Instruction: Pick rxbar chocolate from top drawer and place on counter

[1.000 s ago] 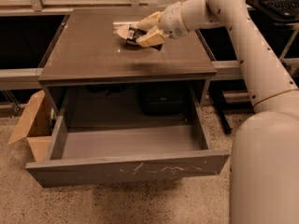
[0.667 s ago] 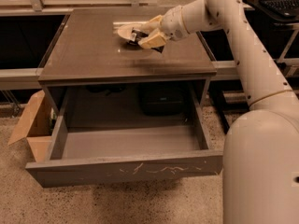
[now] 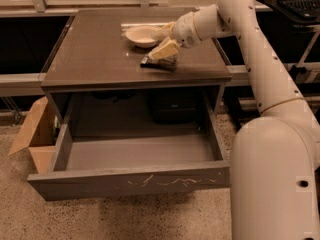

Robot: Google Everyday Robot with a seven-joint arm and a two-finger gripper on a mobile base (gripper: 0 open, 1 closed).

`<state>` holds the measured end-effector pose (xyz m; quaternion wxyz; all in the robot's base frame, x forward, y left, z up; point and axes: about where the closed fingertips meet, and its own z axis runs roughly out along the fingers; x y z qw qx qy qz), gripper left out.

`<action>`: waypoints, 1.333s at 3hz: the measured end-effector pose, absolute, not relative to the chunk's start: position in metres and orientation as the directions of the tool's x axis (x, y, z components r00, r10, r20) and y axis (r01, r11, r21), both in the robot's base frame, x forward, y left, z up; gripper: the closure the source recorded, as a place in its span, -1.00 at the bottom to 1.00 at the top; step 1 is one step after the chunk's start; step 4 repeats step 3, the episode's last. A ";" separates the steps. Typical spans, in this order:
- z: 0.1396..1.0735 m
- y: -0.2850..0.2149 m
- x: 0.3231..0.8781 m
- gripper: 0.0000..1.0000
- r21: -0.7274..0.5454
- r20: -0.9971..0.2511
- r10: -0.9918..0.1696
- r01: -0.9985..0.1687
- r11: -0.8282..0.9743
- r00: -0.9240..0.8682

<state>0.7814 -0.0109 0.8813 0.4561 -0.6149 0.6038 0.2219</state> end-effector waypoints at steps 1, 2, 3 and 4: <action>0.881 -0.011 0.781 -1.00 -0.293 -0.824 -0.540 -0.945 0.145 0.172; 0.902 -0.028 0.779 -1.00 -0.345 -0.829 -0.522 -0.919 0.191 0.202; 0.942 -0.052 0.762 -1.00 -0.443 -0.821 -0.501 -0.861 0.251 0.276; 0.942 -0.052 0.762 -1.00 -0.443 -0.821 -0.501 -0.861 0.251 0.276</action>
Offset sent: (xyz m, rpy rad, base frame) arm -0.0304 -0.0644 0.0730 0.1091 -0.2225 -0.1482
